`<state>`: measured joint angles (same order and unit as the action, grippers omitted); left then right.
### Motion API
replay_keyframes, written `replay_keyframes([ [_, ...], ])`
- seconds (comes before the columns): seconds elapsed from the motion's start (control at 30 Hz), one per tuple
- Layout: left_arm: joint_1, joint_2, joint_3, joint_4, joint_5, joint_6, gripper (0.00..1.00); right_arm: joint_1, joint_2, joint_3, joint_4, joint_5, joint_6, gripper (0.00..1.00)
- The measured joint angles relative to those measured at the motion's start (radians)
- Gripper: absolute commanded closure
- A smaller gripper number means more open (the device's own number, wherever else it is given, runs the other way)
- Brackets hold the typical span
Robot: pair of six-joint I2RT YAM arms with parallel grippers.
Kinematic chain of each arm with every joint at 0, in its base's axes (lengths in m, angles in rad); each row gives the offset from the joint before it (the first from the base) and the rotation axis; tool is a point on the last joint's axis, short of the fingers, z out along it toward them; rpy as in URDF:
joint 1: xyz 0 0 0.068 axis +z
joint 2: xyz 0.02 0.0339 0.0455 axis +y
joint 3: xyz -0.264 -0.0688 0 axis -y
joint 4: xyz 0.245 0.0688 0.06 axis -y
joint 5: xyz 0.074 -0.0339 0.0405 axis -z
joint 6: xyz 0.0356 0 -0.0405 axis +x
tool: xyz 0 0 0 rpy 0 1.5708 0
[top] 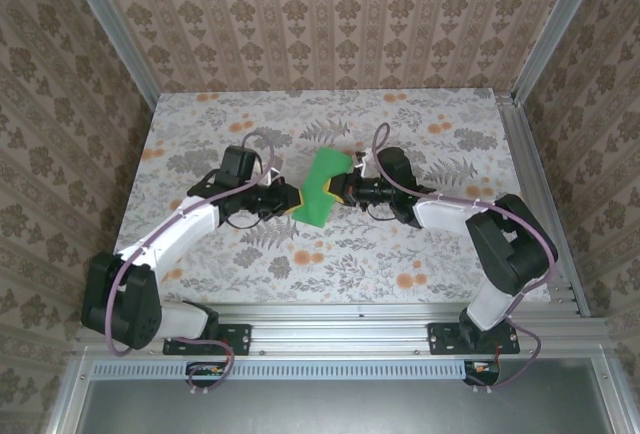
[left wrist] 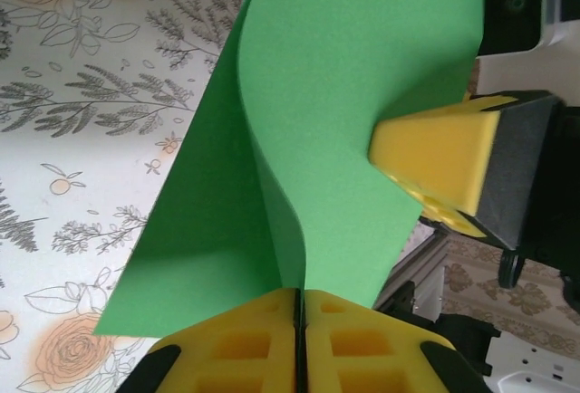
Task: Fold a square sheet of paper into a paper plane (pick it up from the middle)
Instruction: Place a square sheet of paper at the center of the table.
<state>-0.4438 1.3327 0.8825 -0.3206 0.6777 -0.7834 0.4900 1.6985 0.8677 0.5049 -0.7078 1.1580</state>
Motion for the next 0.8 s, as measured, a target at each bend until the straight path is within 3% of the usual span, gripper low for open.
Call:
replay_keyframes([
  [0.27, -0.055, 0.090, -0.040, 0.051, -0.054, -0.011, 0.92, -0.002, 0.089, 0.073, -0.137, -0.025, -0.113, 0.83],
  [0.8, -0.139, 0.257, -0.057, 0.171, -0.197, -0.130, 0.91, -0.003, 0.111, 0.192, -0.637, 0.146, -0.443, 0.56],
])
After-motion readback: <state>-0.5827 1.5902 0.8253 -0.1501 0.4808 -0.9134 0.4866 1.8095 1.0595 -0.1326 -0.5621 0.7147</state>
